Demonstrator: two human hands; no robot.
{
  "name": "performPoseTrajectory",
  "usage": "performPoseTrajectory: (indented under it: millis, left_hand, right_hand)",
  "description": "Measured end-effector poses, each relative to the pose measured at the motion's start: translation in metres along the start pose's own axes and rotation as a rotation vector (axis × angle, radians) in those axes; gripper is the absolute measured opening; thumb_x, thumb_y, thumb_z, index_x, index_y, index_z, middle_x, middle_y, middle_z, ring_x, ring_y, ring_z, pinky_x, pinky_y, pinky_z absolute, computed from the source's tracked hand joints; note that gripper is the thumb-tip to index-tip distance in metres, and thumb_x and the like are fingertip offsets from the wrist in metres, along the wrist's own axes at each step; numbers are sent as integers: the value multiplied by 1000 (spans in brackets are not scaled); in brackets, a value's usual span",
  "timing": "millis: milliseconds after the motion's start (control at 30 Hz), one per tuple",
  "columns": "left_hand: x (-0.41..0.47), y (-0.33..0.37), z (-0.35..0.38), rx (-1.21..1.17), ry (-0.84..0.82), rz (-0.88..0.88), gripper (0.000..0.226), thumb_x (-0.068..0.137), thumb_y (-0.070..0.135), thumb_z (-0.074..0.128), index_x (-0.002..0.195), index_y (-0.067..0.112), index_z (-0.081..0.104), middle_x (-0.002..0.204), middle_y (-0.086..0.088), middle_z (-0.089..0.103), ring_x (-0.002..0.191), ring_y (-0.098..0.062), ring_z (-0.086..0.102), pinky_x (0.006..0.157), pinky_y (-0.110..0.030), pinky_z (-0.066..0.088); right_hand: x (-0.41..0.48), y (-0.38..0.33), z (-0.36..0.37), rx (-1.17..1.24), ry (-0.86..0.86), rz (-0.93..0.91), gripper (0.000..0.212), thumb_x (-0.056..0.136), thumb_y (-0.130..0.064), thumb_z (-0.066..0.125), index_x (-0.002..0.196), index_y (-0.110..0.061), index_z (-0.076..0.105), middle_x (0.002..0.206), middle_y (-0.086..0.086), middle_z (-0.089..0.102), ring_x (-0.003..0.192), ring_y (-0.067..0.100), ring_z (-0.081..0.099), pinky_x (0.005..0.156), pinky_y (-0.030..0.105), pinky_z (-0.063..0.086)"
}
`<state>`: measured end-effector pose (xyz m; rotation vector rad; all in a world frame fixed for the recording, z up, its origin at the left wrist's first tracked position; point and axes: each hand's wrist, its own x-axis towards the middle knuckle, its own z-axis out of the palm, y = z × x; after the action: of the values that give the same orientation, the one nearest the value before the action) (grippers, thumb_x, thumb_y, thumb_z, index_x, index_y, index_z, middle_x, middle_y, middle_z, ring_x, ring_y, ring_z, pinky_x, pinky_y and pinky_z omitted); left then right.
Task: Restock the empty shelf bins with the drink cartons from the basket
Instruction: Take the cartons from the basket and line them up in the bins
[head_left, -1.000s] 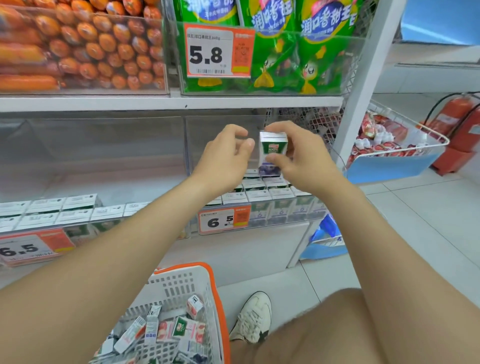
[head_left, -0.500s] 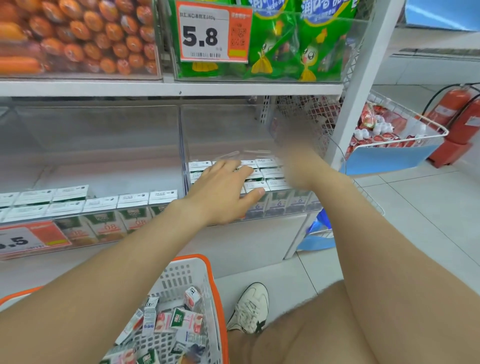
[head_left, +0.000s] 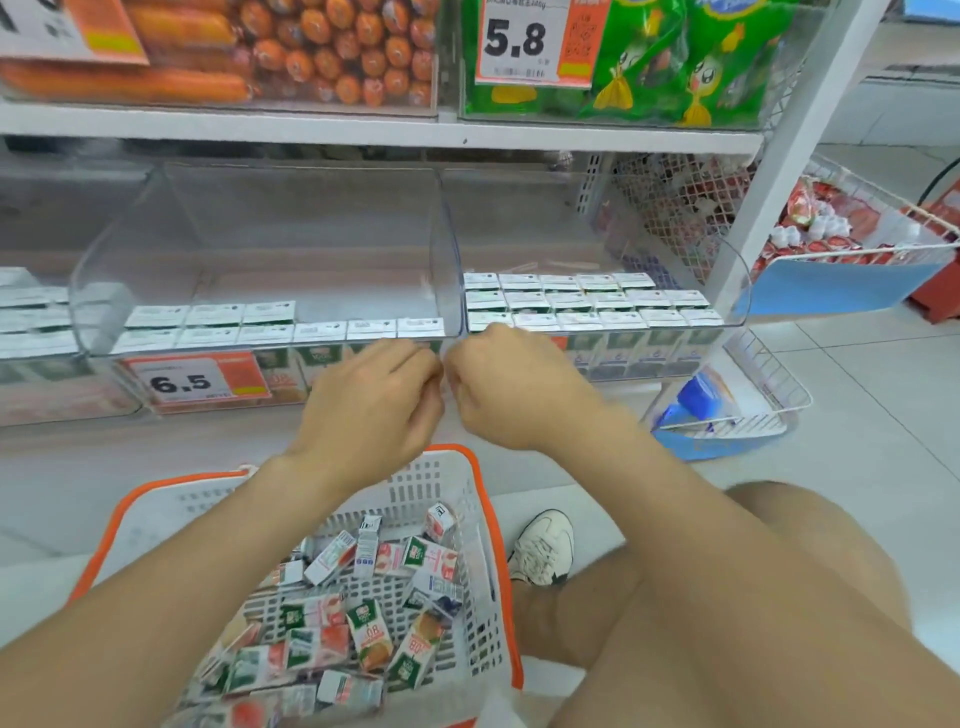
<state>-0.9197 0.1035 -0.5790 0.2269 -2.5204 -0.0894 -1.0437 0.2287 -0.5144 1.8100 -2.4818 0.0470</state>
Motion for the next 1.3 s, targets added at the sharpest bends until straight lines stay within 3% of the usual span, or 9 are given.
performPoseTrajectory:
  millis: [100, 267, 400, 500, 633, 833, 967, 1167, 1300]
  left_hand:
    - [-55, -30, 2, -3, -253, -116, 24, 94, 34, 46, 95, 22, 68, 88, 5, 68, 79, -27, 65, 54, -33, 45]
    - [-134, -79, 26, 37, -663, -330, 17, 102, 28, 50, 91, 25, 62, 88, 6, 65, 76, -22, 60, 64, -36, 53]
    - [-174, -99, 54, -3, -758, -457, 20, 103, 26, 46, 97, 25, 65, 96, 3, 68, 85, -22, 63, 70, -38, 57]
    - [-201, -109, 80, -50, -830, -522, 15, 100, 19, 50, 97, 28, 62, 105, 0, 70, 90, -23, 65, 77, -41, 59]
    - [-238, -118, 111, -78, -1006, -597, 25, 101, 13, 49, 115, 22, 66, 116, -3, 68, 98, -26, 65, 81, -43, 59]
    - [-287, -116, 150, -157, -1215, -701, 31, 98, 5, 55, 125, 18, 63, 123, -8, 66, 100, -25, 65, 85, -38, 56]
    - [-301, -108, 163, -186, -1257, -719, 41, 98, 17, 66, 137, 15, 56, 134, -11, 60, 114, -29, 63, 93, -39, 55]
    - [-303, -102, 164, -171, -1220, -672, 52, 82, -3, 79, 124, 13, 53, 126, -11, 55, 106, -27, 58, 83, -31, 46]
    - [-298, -97, 157, -203, -1205, -698, 54, 81, -3, 79, 126, 13, 54, 124, -8, 58, 110, -27, 58, 86, -32, 48]
  right_hand:
    - [-5, -55, 35, 18, -252, -163, 16, 93, -11, 52, 81, -19, 47, 73, -2, 45, 62, 22, 48, 52, 31, 35]
    - [-7, -104, 111, 20, -602, -227, 33, 96, -4, 51, 71, -20, 34, 79, 2, 42, 68, 23, 52, 62, 37, 48]
    - [-2, -112, 162, 64, -695, -164, 21, 93, 2, 50, 80, -15, 46, 87, 5, 53, 74, 24, 59, 70, 40, 58]
    - [1, -110, 201, 67, -766, -130, 21, 94, 3, 51, 82, -14, 49, 92, 8, 55, 75, 24, 57, 68, 40, 54]
    - [4, -103, 245, 44, -849, -103, 13, 95, 3, 53, 97, -9, 57, 99, 12, 59, 79, 26, 59, 65, 37, 50]
    - [0, -89, 305, 94, -938, -48, 25, 95, -4, 61, 119, -11, 58, 116, 11, 64, 99, 29, 66, 77, 40, 57]
    - [-3, -89, 328, 72, -931, -32, 32, 94, -9, 66, 125, -14, 59, 119, 10, 65, 102, 30, 68, 82, 42, 60]
    - [-1, -100, 334, -57, -852, -95, 25, 92, -24, 76, 109, -16, 62, 105, 5, 67, 97, 27, 69, 68, 35, 49]
    - [-9, -106, 336, -79, -828, -116, 22, 88, -17, 76, 98, -16, 56, 93, 4, 60, 80, 25, 59, 66, 35, 51]
